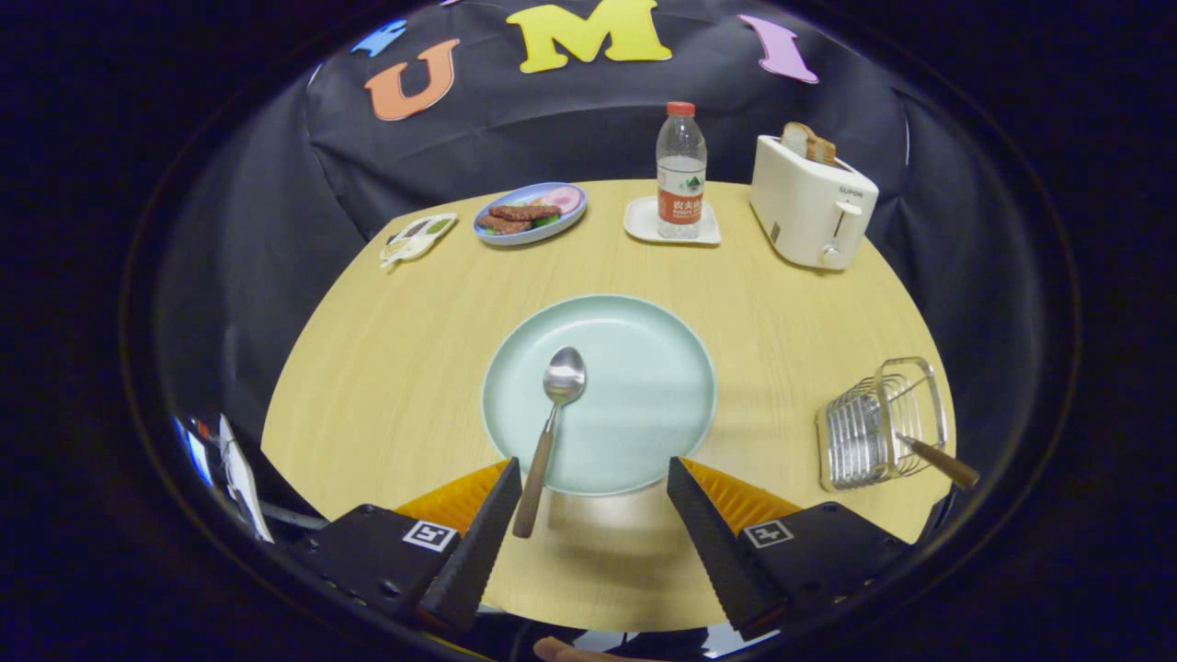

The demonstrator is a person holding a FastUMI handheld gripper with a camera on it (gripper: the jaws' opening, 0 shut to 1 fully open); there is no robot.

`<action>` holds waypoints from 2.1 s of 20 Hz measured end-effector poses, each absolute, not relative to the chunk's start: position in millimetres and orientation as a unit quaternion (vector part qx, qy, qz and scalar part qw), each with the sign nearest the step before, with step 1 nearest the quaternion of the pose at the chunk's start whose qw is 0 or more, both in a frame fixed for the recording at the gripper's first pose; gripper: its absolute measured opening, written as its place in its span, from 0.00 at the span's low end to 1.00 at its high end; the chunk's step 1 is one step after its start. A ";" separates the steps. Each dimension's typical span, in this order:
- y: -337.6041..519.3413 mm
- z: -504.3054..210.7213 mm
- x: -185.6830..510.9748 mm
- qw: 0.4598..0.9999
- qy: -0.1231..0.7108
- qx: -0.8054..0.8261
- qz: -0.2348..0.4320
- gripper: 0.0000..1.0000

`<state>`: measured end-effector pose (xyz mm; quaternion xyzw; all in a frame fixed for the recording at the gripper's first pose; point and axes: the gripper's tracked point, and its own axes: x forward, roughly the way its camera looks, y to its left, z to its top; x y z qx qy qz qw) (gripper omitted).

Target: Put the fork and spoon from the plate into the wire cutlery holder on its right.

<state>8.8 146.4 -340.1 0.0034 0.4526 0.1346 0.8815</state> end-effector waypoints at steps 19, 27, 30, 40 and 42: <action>195.1 -395.5 25.4 0.877 0.473 0.019 0.086 0.06; 168.1 -356.3 6.5 0.875 0.464 -0.005 0.140 0.05; 146.4 -341.5 3.6 0.879 0.448 -0.026 0.163 0.05; 43.2 -287.7 6.0 0.895 0.414 -0.017 0.165 0.05; 16.8 -277.6 7.7 0.900 0.406 -0.009 0.155 0.05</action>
